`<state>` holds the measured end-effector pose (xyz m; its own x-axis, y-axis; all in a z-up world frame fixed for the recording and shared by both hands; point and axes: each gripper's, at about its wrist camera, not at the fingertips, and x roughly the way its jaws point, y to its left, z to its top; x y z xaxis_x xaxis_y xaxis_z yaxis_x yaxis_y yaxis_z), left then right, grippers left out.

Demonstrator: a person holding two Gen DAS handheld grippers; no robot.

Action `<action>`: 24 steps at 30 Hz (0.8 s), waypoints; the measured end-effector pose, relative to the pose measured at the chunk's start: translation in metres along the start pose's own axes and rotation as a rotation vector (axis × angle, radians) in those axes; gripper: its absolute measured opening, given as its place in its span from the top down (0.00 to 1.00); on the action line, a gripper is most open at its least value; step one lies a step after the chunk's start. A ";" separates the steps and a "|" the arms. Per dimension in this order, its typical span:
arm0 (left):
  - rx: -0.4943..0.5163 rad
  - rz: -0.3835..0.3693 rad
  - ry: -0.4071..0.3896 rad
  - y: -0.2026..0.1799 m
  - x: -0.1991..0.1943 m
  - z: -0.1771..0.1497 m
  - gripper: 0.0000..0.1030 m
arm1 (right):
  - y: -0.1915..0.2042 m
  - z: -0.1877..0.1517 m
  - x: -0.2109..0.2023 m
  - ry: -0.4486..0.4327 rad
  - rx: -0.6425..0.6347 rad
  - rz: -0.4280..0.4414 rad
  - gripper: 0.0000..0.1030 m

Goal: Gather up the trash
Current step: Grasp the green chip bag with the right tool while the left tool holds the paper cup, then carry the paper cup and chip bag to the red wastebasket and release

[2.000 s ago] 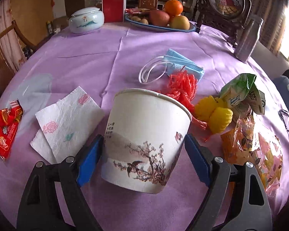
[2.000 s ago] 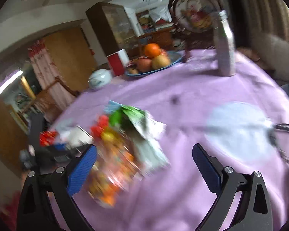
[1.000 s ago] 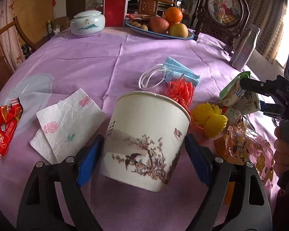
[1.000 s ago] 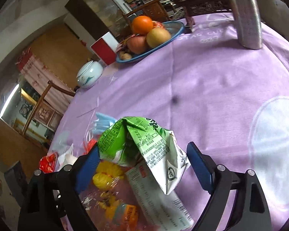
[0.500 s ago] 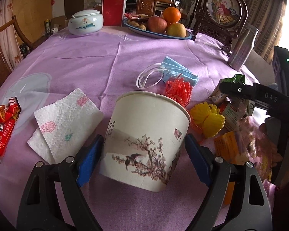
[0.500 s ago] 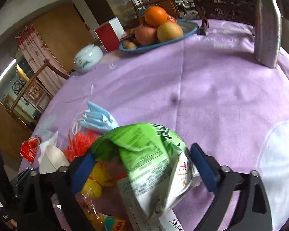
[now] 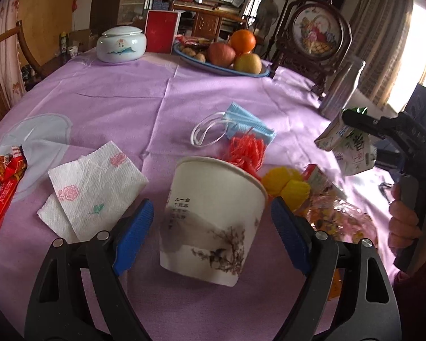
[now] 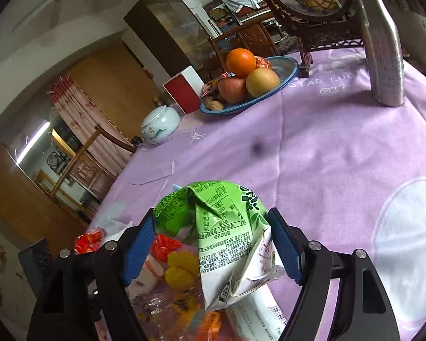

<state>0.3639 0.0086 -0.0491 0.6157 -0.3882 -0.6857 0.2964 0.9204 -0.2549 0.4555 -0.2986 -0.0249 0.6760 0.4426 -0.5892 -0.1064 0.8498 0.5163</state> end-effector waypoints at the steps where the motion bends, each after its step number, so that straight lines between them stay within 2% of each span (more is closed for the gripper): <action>1: -0.003 -0.012 0.001 0.001 0.000 0.000 0.21 | 0.001 0.000 0.000 0.001 -0.002 -0.003 0.25; 5: 0.025 -0.038 0.025 -0.005 0.002 -0.002 0.19 | 0.007 -0.002 0.001 0.000 -0.020 -0.008 0.25; 7: 0.056 -0.004 0.040 -0.011 0.006 -0.002 0.16 | 0.008 -0.002 0.001 0.004 -0.022 -0.006 0.25; 9: 0.085 0.037 0.069 -0.017 0.012 -0.002 0.08 | 0.007 -0.002 0.003 0.008 -0.017 -0.007 0.25; 14: 0.127 0.123 0.207 -0.023 0.039 -0.004 0.08 | 0.006 -0.002 0.002 0.012 -0.008 -0.006 0.25; 15: 0.146 0.147 0.214 -0.026 0.042 -0.005 0.12 | 0.006 -0.002 0.002 0.011 -0.008 -0.005 0.25; 17: 0.185 0.180 0.197 -0.034 0.041 -0.007 0.24 | 0.006 -0.002 0.002 0.011 -0.009 -0.005 0.25; 19: 0.192 0.167 0.152 -0.037 0.032 -0.007 0.25 | 0.006 -0.002 0.001 0.006 -0.009 0.001 0.25; 24: 0.038 0.062 -0.045 -0.009 -0.014 -0.007 0.25 | 0.005 -0.007 -0.009 -0.015 -0.004 0.029 0.25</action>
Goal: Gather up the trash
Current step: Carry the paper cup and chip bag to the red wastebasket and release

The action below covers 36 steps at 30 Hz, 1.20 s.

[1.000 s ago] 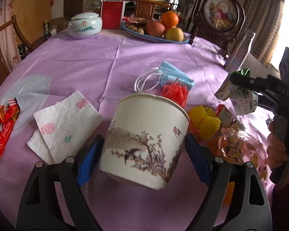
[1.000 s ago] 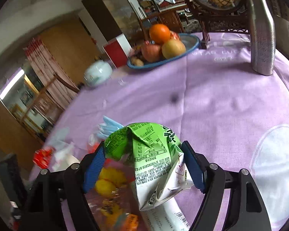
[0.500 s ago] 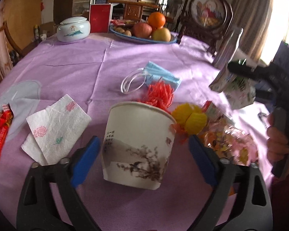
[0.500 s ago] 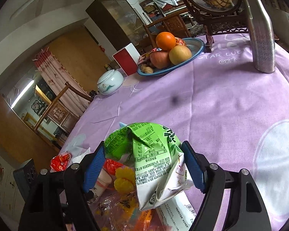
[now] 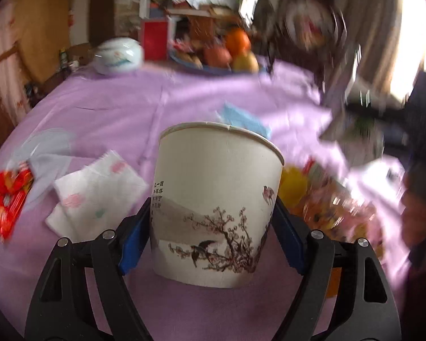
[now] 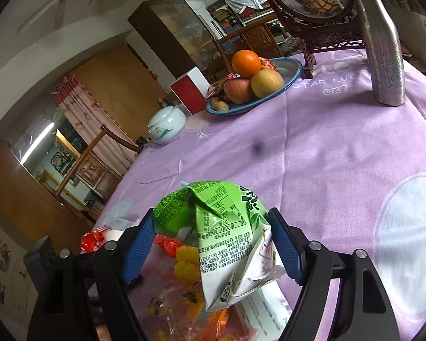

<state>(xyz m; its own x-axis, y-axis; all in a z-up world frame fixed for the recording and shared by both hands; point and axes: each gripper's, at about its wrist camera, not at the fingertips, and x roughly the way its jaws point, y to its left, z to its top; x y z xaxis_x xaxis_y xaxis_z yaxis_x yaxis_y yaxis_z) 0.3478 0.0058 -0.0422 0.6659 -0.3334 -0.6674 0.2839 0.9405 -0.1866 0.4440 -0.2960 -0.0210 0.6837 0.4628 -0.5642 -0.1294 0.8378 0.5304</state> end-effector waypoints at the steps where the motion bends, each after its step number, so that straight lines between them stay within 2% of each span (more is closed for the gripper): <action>1: -0.038 -0.020 -0.012 0.006 -0.007 -0.002 0.25 | 0.000 -0.002 -0.004 -0.006 -0.002 0.002 0.25; 4: -0.126 -0.100 -0.016 0.016 -0.026 -0.016 0.25 | 0.002 -0.018 -0.021 -0.016 -0.011 0.022 0.25; 14: -0.072 -0.057 -0.074 0.005 -0.114 -0.058 0.25 | 0.048 -0.067 -0.101 -0.065 -0.074 0.124 0.25; 20: -0.092 -0.041 -0.138 0.014 -0.173 -0.088 0.24 | 0.091 -0.100 -0.141 -0.066 -0.101 0.251 0.25; 24: -0.121 0.018 -0.165 0.034 -0.215 -0.118 0.24 | 0.123 -0.126 -0.148 -0.022 -0.115 0.353 0.25; 28: -0.185 0.110 -0.177 0.073 -0.256 -0.156 0.24 | 0.161 -0.151 -0.146 0.024 -0.163 0.426 0.25; 32: -0.263 0.207 -0.157 0.116 -0.279 -0.196 0.24 | 0.195 -0.171 -0.136 0.082 -0.205 0.488 0.24; 36: -0.364 0.289 -0.111 0.164 -0.280 -0.239 0.23 | 0.226 -0.194 -0.118 0.145 -0.232 0.523 0.24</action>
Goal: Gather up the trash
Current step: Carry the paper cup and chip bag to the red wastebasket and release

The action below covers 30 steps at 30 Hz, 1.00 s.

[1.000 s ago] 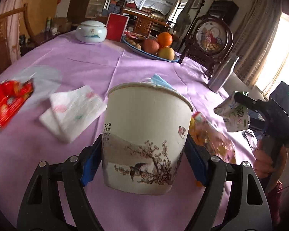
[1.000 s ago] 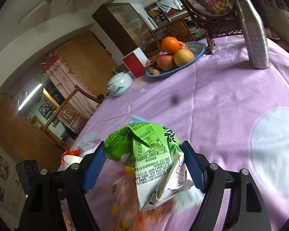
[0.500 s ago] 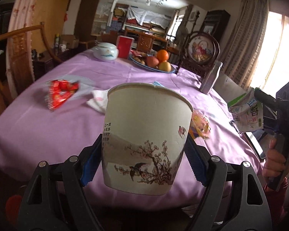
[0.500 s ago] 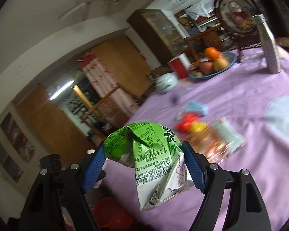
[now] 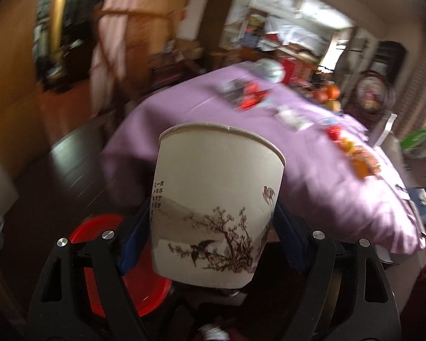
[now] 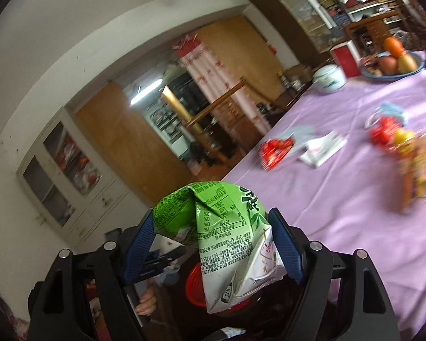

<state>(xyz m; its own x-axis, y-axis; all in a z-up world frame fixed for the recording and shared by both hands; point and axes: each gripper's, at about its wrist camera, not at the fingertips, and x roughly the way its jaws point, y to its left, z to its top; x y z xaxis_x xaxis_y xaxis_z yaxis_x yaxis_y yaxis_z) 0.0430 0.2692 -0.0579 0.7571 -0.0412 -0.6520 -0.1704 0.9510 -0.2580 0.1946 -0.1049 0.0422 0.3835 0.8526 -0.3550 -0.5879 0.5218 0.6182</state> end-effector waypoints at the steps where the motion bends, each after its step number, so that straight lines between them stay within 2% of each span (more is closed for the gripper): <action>1: -0.014 0.025 0.009 0.010 0.002 -0.006 0.23 | 0.003 -0.003 0.006 0.012 0.000 0.004 0.24; 5: -0.078 0.130 0.074 0.059 0.022 -0.034 0.23 | 0.017 -0.014 0.046 0.084 -0.001 0.006 0.24; 8: -0.100 0.227 0.096 0.079 0.028 -0.050 0.10 | 0.024 -0.021 0.077 0.138 -0.005 0.010 0.24; 10: -0.110 0.267 0.093 0.090 0.027 -0.055 0.09 | 0.031 -0.027 0.097 0.173 -0.011 0.014 0.24; 18: -0.195 0.369 0.039 0.138 0.008 -0.070 0.07 | 0.066 -0.064 0.184 0.346 -0.044 0.040 0.24; 24: -0.298 0.355 0.016 0.177 -0.009 -0.082 0.07 | 0.099 -0.105 0.263 0.500 -0.073 0.066 0.23; 30: -0.308 0.415 -0.018 0.189 -0.028 -0.085 0.07 | 0.121 -0.127 0.314 0.554 -0.099 0.059 0.13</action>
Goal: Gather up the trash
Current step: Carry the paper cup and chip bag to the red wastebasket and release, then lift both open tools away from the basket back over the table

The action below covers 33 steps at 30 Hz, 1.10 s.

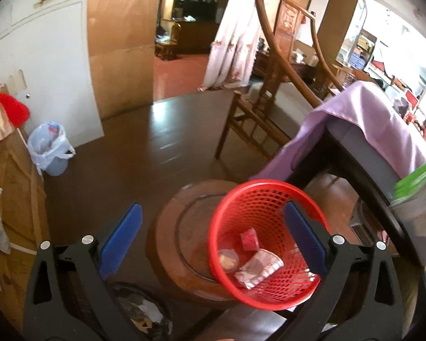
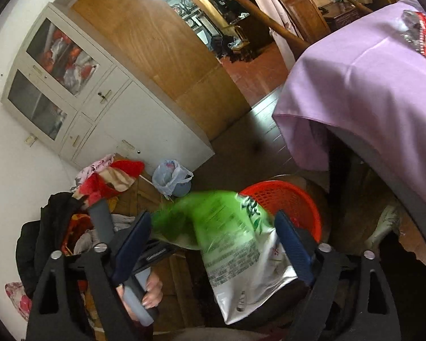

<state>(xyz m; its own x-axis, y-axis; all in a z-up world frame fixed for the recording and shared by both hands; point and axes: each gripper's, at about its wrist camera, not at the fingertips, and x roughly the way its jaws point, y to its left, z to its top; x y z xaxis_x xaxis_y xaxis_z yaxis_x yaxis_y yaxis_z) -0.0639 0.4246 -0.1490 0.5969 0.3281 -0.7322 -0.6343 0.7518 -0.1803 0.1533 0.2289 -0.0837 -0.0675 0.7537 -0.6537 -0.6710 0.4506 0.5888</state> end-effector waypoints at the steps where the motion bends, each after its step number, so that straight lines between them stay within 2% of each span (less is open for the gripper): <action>1: 0.000 0.002 -0.008 0.002 -0.003 0.000 0.07 | 0.001 0.000 0.001 0.000 0.001 0.004 0.12; 8: -0.013 -0.019 -0.002 0.008 -0.002 -0.003 0.07 | 0.004 -0.007 -0.013 -0.029 -0.016 -0.034 0.11; 15: 0.014 -0.036 -0.026 -0.007 -0.016 0.003 0.07 | 0.007 -0.019 -0.052 -0.103 -0.064 -0.103 0.09; 20: 0.059 -0.054 -0.058 -0.029 -0.033 0.008 0.07 | 0.004 -0.028 -0.094 -0.194 -0.065 -0.146 0.07; 26: 0.124 -0.097 -0.098 -0.065 -0.060 0.013 0.07 | -0.004 -0.039 -0.148 -0.296 -0.035 -0.157 0.06; 33: 0.262 -0.129 -0.178 -0.122 -0.101 0.010 0.07 | -0.017 -0.068 -0.231 -0.461 -0.003 -0.189 0.06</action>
<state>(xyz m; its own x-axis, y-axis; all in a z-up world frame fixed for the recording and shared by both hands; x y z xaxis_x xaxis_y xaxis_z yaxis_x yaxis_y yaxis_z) -0.0415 0.3052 -0.0467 0.7550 0.2986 -0.5838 -0.4145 0.9072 -0.0720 0.1299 0.0145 0.0242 0.3884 0.7924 -0.4703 -0.6425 0.5988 0.4782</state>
